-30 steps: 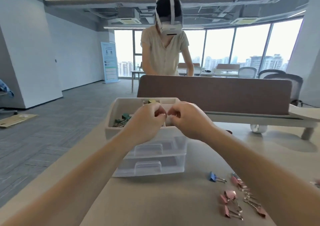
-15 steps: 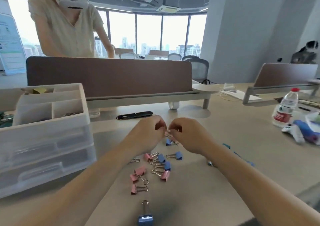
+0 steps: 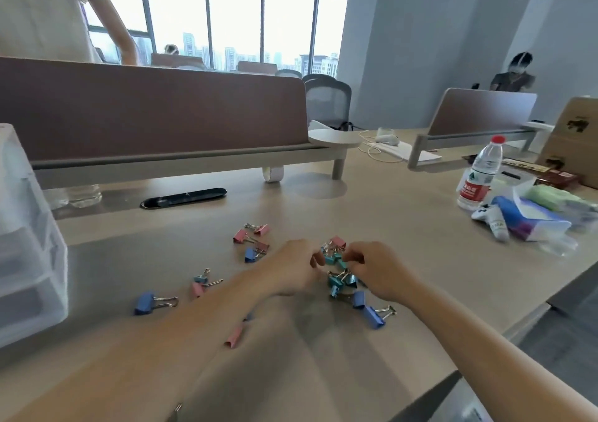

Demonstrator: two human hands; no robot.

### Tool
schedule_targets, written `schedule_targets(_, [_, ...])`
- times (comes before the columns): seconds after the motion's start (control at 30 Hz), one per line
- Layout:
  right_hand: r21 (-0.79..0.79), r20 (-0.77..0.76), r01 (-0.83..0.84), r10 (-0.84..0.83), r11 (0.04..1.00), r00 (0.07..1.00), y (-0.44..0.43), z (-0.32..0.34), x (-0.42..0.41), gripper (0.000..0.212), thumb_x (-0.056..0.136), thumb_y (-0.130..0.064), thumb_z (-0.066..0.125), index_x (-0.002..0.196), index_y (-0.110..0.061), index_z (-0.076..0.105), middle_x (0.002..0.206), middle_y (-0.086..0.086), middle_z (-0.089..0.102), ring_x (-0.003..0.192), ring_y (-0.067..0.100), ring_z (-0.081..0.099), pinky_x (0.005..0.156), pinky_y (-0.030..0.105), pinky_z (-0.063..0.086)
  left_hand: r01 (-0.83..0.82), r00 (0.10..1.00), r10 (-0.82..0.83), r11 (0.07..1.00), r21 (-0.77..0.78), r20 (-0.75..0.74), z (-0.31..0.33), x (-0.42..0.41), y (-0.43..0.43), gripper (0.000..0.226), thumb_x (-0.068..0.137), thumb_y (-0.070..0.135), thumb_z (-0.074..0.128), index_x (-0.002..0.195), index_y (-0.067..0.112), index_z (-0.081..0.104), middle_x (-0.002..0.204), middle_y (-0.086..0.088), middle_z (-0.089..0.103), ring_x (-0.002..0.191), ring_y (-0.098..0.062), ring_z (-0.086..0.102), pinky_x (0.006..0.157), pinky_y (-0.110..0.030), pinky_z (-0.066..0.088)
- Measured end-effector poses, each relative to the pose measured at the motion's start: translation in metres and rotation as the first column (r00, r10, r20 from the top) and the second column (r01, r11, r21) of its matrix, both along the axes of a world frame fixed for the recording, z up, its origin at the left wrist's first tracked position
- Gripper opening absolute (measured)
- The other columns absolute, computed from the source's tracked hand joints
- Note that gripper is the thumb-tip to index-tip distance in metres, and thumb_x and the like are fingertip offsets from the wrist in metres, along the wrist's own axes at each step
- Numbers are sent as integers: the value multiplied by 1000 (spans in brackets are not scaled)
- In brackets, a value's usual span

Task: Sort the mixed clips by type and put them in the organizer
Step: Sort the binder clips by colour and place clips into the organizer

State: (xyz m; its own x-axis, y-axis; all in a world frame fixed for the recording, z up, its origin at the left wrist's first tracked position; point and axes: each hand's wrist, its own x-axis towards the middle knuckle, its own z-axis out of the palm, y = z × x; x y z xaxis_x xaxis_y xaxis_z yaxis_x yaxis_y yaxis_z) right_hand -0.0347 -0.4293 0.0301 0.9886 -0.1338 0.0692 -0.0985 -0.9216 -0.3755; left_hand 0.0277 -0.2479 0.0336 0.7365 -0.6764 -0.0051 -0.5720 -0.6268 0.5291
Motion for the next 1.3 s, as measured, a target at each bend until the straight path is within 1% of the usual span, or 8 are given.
schedule_targets(0.17, [-49, -56, 21, -23, 999, 998, -17, -12, 1, 22, 93, -14, 51, 104, -22, 68, 100, -5, 60, 94, 18, 58, 84, 33, 49, -10, 1000, 9, 997, 73, 19, -16, 5, -30, 26, 93, 31, 59, 115, 17, 64, 115, -2, 64, 98, -16, 59, 79, -25, 45])
schedule_targets(0.33, [-5, -26, 41, -41, 999, 999, -23, -16, 0, 24, 94, -11, 48, 105, -21, 67, 101, -6, 57, 91, 17, 57, 81, 32, 49, -69, 997, 61, 983, 171, 50, -23, 4, -50, 29, 90, 35, 64, 105, 10, 63, 109, -9, 63, 99, -26, 59, 84, -36, 50])
schedule_targets(0.53, [-11, -25, 39, -40, 999, 999, -22, -20, -3, 25, 95, -12, 47, 109, -18, 67, 107, -2, 59, 91, 17, 57, 74, 25, 43, -83, 990, 54, 969, 232, 128, -23, 1, -57, 28, 89, 35, 63, 97, 8, 64, 97, -8, 62, 85, -24, 56, 71, -34, 45])
schedule_targets(0.73, [-46, 6, 5, -4, 999, 1000, -17, -17, -5, 22, 95, -19, 52, 110, -16, 67, 108, -1, 56, 91, 20, 59, 79, 32, 50, -143, 989, 129, 965, 218, 78, -24, 5, -61, 18, 84, 22, 65, 74, 15, 52, 82, -9, 58, 81, -28, 60, 62, -31, 43])
schedule_targets(0.8, [-79, -4, -13, 12, 997, 1000, -16, -16, -4, 23, 96, -24, 55, 114, -15, 66, 112, 0, 56, 91, 21, 59, 81, 35, 51, -150, 988, 138, 970, 191, 72, -23, 4, -61, 4, 85, 15, 61, 83, 12, 58, 87, -12, 63, 85, -30, 62, 61, -30, 42])
schedule_targets(1.07, [-200, -53, -73, 64, 977, 997, -12, -16, 3, 31, 89, -35, 68, 115, -18, 64, 112, -1, 55, 91, 19, 53, 77, 31, 46, -184, 982, 183, 982, 32, 45, -25, 13, -41, 18, 90, 5, 56, 105, 12, 64, 111, -10, 65, 102, -27, 60, 83, -32, 46])
schedule_targets(1.2, [-289, -78, -93, 73, 953, 994, -9, -15, 7, 28, 90, -32, 65, 112, -15, 63, 110, 2, 57, 90, 18, 51, 76, 30, 45, -109, 994, 109, 994, 28, -7, -18, 12, -33, 19, 93, 3, 51, 102, 12, 65, 109, -9, 66, 96, -27, 65, 79, -30, 48])
schedule_targets(1.3, [-301, -81, -88, 66, 950, 995, -8, -18, 8, 23, 90, -24, 60, 110, -12, 63, 110, 5, 59, 90, 21, 54, 77, 32, 47, -85, 996, 86, 995, 48, -27, -14, 6, -32, 18, 92, 1, 47, 100, 16, 55, 114, -11, 63, 102, -27, 60, 77, -29, 42])
